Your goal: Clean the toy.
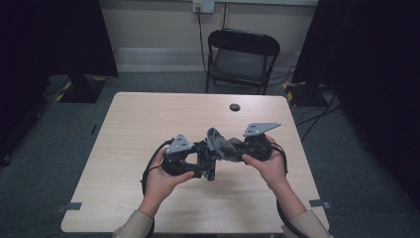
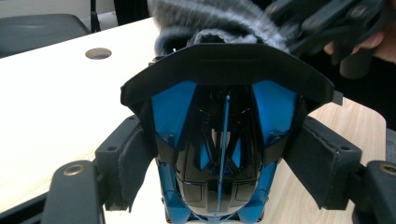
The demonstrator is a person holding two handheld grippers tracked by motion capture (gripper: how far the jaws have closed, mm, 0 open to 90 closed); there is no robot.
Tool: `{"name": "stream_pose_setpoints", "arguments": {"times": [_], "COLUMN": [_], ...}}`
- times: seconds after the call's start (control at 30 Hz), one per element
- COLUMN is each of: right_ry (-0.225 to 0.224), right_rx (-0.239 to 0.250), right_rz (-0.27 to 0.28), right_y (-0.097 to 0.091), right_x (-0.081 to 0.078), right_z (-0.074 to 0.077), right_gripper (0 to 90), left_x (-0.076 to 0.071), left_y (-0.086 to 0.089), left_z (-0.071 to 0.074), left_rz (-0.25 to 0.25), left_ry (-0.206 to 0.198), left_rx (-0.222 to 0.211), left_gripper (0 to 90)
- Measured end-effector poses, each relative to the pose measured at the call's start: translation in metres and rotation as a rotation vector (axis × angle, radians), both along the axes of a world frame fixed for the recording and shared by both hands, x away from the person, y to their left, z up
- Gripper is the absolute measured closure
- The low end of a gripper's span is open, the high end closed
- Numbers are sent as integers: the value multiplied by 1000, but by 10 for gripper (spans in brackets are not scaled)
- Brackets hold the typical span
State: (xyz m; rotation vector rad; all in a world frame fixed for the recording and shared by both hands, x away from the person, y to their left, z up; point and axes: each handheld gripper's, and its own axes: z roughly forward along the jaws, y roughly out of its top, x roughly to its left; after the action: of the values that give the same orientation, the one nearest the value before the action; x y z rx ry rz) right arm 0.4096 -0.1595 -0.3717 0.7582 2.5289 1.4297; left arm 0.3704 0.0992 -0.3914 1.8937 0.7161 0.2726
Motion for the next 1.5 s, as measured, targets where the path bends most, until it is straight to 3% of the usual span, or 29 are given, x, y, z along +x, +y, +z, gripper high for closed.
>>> {"name": "stream_pose_setpoints", "arguments": {"times": [0.5, 0.93, 1.07, 1.37, 1.5], "right_ry": [38, 79, 84, 88, 66], "right_rx": [-50, -70, -96, -137, -127], "right_rz": [47, 58, 63, 55, 15], "right_y": [7, 15, 18, 10, -8], "right_x": [-5, -9, -10, -8, -2], "right_z": [-30, -55, -61, -63, -49], "right_gripper": [754, 753, 753, 753, 752], "left_x": [1, 2, 2, 1, 0], "left_y": [-1, 1, 2, 5, 5], "left_z": [6, 10, 11, 10, 7], "left_rz": [5, 8, 12, 13, 14], "left_ry": [-14, -22, -24, -19, -18], "left_rx": [-24, -37, -37, -40, -39], "left_gripper": [253, 253, 253, 253, 252]}}
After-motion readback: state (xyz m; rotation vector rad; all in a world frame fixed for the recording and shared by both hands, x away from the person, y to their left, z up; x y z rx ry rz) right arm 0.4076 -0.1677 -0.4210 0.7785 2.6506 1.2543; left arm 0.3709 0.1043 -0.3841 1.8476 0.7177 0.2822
